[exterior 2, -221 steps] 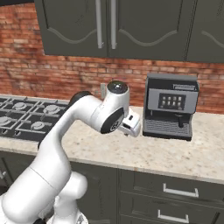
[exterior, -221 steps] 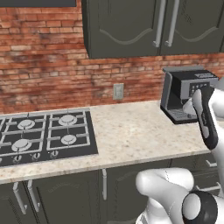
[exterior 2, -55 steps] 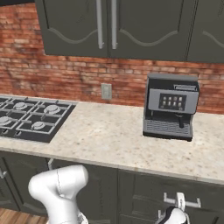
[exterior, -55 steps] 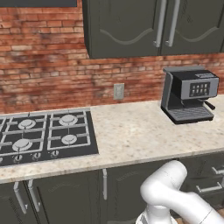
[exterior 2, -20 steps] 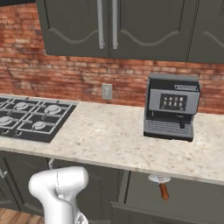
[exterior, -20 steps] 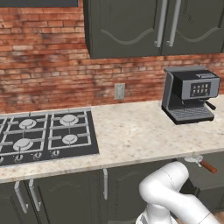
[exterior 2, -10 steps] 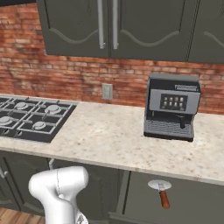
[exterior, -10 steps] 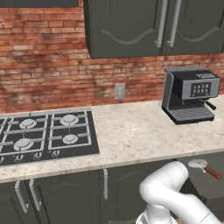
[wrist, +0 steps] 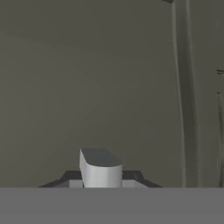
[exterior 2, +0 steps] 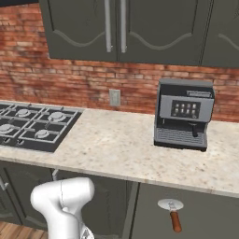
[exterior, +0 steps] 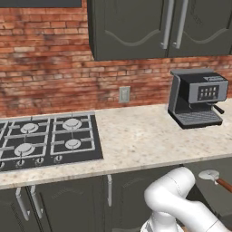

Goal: Take the pizza cutter from the drawer on the right and place it on the dining counter for cutting.

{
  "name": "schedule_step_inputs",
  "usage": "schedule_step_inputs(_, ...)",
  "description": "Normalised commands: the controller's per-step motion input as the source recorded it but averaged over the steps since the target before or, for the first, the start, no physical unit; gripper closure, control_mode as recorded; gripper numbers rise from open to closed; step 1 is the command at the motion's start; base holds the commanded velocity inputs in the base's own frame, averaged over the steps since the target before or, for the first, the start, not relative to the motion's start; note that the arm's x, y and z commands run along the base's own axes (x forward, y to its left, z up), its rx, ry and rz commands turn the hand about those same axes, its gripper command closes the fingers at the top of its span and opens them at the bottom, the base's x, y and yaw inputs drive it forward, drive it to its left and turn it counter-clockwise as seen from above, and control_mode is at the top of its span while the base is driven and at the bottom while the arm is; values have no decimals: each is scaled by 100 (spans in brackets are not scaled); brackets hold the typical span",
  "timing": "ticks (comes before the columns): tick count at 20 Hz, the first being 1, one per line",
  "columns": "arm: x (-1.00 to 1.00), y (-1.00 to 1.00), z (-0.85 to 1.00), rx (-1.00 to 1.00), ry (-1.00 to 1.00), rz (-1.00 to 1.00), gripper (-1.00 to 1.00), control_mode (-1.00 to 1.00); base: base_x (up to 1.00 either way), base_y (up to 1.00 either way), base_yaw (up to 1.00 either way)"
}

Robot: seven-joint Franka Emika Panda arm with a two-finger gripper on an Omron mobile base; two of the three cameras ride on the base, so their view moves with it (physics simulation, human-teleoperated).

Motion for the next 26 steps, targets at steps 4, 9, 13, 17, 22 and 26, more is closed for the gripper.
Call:
schedule_step_inputs(4, -52, -31, -16, 0, 0, 0, 100, -100, 0, 0, 0)
schedule_step_inputs(9, -44, -26, -15, 0, 0, 0, 100, -100, 0, 0, 0)
schedule_step_inputs(13, -38, -23, -14, 0, 0, 0, 100, -100, 0, 0, 0)
schedule_step_inputs(17, -39, -24, -14, 0, 0, 0, -100, -100, 0, 0, 0)
schedule_step_inputs(22, -39, -23, -2, 0, 0, 0, -100, -100, 0, 0, 0)
schedule_step_inputs(26, -43, -8, 13, 0, 0, 0, -100, -100, 0, 0, 0)
